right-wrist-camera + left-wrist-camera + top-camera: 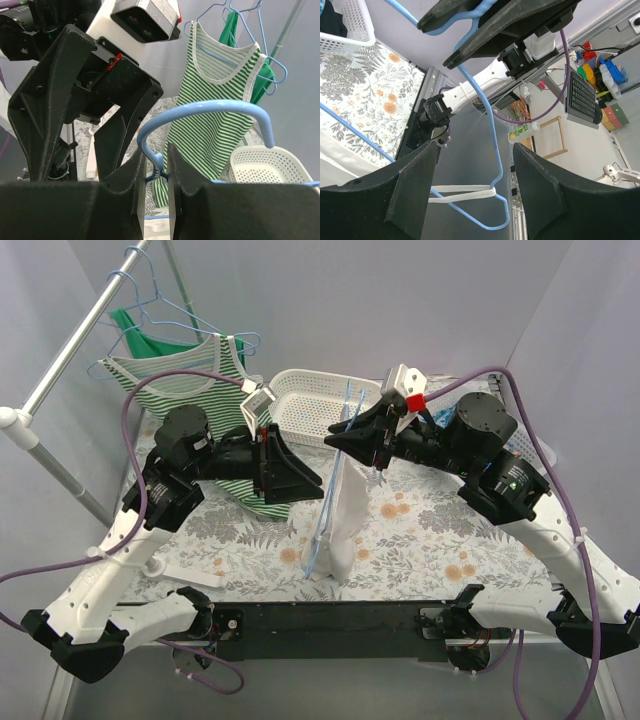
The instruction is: Place the tank top on the hanger
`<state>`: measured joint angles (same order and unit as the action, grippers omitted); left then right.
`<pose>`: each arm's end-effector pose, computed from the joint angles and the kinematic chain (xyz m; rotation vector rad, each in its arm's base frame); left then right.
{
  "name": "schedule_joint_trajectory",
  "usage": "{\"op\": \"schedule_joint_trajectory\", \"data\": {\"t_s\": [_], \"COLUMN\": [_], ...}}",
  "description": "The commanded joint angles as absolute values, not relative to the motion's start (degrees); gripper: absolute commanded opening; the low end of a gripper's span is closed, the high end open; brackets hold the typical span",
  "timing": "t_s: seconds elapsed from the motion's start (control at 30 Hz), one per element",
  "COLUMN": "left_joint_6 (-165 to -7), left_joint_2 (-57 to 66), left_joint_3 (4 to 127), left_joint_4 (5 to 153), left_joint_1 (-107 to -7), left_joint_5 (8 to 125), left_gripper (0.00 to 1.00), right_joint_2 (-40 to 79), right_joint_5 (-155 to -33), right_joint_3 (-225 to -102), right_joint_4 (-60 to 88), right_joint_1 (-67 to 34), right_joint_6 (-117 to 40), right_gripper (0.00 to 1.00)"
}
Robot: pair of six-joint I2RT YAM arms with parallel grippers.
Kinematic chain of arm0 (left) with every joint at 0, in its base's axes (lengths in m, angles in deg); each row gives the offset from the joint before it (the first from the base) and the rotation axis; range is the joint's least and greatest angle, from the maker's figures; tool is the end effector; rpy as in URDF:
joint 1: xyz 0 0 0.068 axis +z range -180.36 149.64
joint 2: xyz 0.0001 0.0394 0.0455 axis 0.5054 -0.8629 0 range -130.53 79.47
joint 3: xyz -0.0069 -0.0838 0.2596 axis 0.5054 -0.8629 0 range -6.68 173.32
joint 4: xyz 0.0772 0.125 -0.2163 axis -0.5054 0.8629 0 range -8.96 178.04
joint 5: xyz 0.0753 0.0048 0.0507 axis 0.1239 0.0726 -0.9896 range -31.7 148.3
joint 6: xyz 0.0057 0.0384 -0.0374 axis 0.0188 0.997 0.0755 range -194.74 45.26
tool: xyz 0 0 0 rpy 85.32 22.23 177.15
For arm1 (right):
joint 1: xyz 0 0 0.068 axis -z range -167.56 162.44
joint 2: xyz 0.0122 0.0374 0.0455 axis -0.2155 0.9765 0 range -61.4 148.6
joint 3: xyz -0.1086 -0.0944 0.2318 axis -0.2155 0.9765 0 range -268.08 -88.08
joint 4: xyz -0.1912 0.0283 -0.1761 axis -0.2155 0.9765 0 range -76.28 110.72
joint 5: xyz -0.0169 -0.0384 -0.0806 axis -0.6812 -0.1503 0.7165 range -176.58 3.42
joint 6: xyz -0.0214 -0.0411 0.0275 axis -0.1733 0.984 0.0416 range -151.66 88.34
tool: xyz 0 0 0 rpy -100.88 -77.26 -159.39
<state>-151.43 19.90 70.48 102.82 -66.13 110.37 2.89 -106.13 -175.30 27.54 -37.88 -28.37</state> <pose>0.1436 -0.1380 0.4654 0.1502 2.1661 -2.0643 0.1273 0.1723 0.5191 -0.9194 1.1669 0.9115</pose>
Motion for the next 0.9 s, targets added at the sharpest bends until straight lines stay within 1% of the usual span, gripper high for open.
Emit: {"op": "schedule_joint_trajectory", "data": {"t_s": [0.0,0.07,0.27,0.37,0.43,0.63,0.73,0.77,0.87], "left_joint_6": [-155.42,-156.3,-159.38,-160.43,-160.61,-160.61,-160.61,-160.79,-161.31], "left_joint_2": [22.52,22.95,24.63,25.24,25.68,25.94,26.38,26.82,27.26], "left_joint_3": [68.03,66.63,63.55,62.31,61.17,59.41,58.1,57.74,56.69], "left_joint_4": [97.57,97.13,94.41,93.0,93.09,93.0,93.26,93.26,93.17], "left_joint_1": [-66.22,-66.22,-66.31,-67.27,-68.41,-73.86,-75.97,-76.24,-76.5], "left_joint_5": [112.79,111.56,109.89,108.4,106.38,99.97,98.03,96.89,95.74], "left_gripper": [0.61,0.58,0.56,0.54,0.5,0.48,0.42,0.37,0.29], "right_joint_2": [2.23,2.49,4.25,5.48,6.36,8.29,8.47,8.56,8.56], "right_joint_5": [-108.2,-107.85,-106.88,-106.79,-107.14,-108.2,-108.11,-108.2,-108.55], "right_joint_3": [-175.01,-174.57,-174.13,-174.22,-174.48,-176.32,-176.42,-176.5,-176.59], "right_joint_4": [23.75,22.86,21.1,20.4,19.96,19.87,19.96,19.87,19.96], "right_joint_1": [-37.92,-37.92,-37.92,-37.92,-37.92,-38.01,-38.01,-38.01,-38.01], "right_joint_6": [-28.94,-29.29,-29.47,-29.47,-29.55,-29.73,-29.64,-29.64,-29.73], "right_gripper": [0.01,0.01,0.01,0.01,0.01,0.01,0.01,0.01,0.01]}}
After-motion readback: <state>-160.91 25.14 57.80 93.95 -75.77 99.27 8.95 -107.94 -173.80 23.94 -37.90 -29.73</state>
